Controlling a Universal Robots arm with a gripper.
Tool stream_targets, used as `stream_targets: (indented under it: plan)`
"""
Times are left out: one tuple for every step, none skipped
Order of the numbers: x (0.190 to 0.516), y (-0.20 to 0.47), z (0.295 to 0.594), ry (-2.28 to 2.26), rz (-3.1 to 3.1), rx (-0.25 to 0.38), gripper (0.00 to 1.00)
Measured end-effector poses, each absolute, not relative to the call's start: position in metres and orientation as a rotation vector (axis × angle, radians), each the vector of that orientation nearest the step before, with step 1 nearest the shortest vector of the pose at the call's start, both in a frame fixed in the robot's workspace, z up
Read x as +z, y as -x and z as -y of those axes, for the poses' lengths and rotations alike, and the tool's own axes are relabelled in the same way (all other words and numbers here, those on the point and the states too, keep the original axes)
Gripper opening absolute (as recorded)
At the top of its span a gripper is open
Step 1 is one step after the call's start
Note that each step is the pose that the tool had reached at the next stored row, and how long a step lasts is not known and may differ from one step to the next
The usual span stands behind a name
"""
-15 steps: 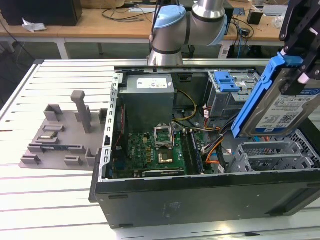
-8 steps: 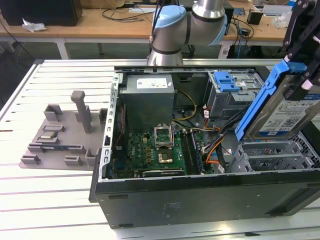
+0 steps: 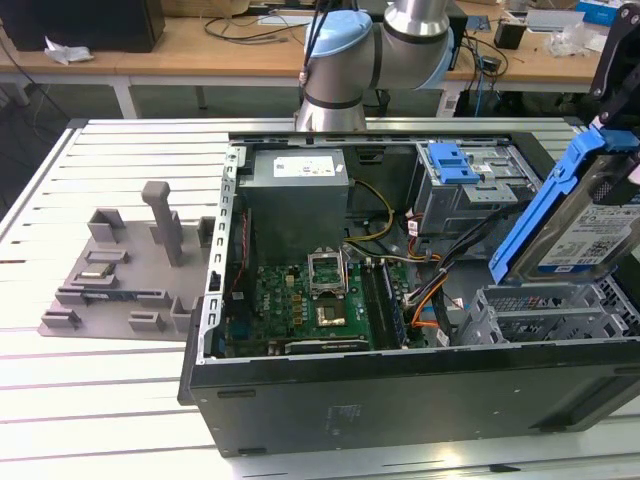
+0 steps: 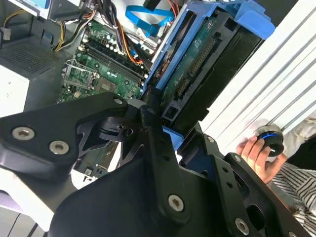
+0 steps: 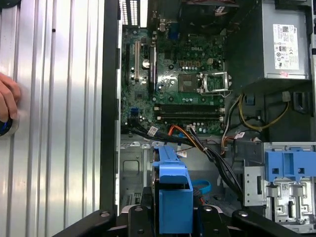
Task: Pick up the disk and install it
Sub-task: 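Pick up the disk, then insert the disk into the insertion slot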
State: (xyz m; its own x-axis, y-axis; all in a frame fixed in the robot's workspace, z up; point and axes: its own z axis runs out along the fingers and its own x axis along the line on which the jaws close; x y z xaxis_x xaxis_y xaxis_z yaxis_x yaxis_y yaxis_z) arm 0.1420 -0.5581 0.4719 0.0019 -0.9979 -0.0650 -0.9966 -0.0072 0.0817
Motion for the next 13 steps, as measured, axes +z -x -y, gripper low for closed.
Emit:
stream_targets:
  plan:
    - [0.4711,-0.1433,0.5581,-2.215,2.205,-0.162,0.37]
    - [0.4708,-0.1442,0.5581,-2.215,2.205,-0.162,0.37]
    - [0.4706,-0.1448,0.5581,-2.215,2.205,-0.162,0.37]
    - [0.4703,-0.1465,0.5581,-2.215,2.205,-0.162,0.37]
    - [0.4703,-0.1472,0.5581,-2.215,2.205,-0.162,0.37]
    - [0.4703,-0.1475,0.5581,-2.215,2.205,-0.162,0.37]
    - [0.4704,-0.1475,0.5581,-2.214,2.205,-0.162,0.37]
    - [0.4703,-0.1476,0.5581,-2.214,2.205,-0.162,0.37]
    - [0.4703,-0.1477,0.5581,-2.215,2.205,-0.162,0.37]
    - [0.4703,-0.1477,0.5581,-2.215,2.205,-0.162,0.37]
    - [0.4703,-0.1478,0.5581,-2.214,2.205,-0.162,0.37]
    - [0.4703,-0.1479,0.5581,-2.215,2.205,-0.162,0.37]
    - [0.4702,-0.1479,0.5582,-2.211,2.204,-0.157,0.37]
